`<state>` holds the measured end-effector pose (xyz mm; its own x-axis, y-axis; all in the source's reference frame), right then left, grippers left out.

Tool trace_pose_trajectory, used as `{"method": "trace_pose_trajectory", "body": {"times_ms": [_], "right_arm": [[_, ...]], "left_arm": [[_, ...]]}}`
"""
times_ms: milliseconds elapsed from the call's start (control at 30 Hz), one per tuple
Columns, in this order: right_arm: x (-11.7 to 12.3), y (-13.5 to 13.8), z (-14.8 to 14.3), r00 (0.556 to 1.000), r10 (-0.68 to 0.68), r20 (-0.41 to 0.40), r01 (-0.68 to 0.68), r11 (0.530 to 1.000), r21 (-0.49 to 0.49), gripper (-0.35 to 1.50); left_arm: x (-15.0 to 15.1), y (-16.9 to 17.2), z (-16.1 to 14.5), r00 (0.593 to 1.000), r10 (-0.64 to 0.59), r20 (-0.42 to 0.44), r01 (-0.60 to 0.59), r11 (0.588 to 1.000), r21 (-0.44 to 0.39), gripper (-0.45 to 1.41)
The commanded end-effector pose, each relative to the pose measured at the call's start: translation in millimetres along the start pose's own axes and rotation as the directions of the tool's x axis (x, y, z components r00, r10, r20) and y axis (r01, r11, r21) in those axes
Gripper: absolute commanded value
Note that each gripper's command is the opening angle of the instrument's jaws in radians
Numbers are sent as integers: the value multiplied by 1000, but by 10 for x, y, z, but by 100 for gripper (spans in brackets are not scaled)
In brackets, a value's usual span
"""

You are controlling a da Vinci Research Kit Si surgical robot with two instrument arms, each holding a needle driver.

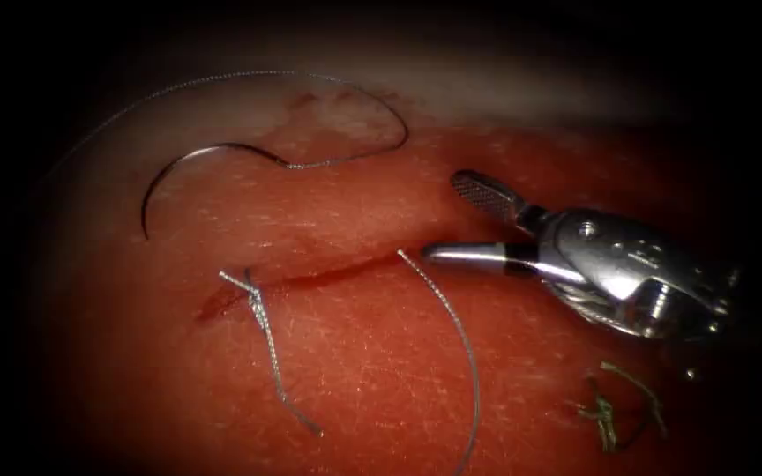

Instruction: Wound Closure

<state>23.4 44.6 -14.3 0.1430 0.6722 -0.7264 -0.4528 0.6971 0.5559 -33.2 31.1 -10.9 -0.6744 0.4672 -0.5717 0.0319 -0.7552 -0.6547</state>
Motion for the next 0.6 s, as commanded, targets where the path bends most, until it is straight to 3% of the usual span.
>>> {"method": "trace_pose_trajectory", "body": {"times_ms": [33, 67, 100, 133, 267, 600], "right_arm": [[-8, -3, 8, 1000, 1, 1, -1, 1000, 4, 116], [-11, -3, 9, 1000, -2, 8, 2, 1000, 4, 116], [-11, -3, 9, 1000, -2, 8, 2, 1000, 4, 116], [-14, -4, 11, 1000, -4, 13, 4, 1000, 3, 116], [-17, -9, 15, 1000, 0, 18, 0, 1000, 12, 114], [-53, -28, 19, 993, 5, 115, -14, 997, 79, 111]], "left_arm": [[-3, -3, 3, 1000, -8, -10, 8, 1000, 21, 68], [-4, -33, -23, 998, -30, -52, 37, 990, 139, 68], [-4, -33, -23, 998, -30, -52, 37, 990, 139, 68], [-3, -61, -44, 991, -73, -114, 99, 964, 249, 68], [-12, -81, -59, 981, -105, -164, 154, 935, 319, 68], [-6, -64, -53, 988, -59, -145, 100, 951, 291, 65]]}}
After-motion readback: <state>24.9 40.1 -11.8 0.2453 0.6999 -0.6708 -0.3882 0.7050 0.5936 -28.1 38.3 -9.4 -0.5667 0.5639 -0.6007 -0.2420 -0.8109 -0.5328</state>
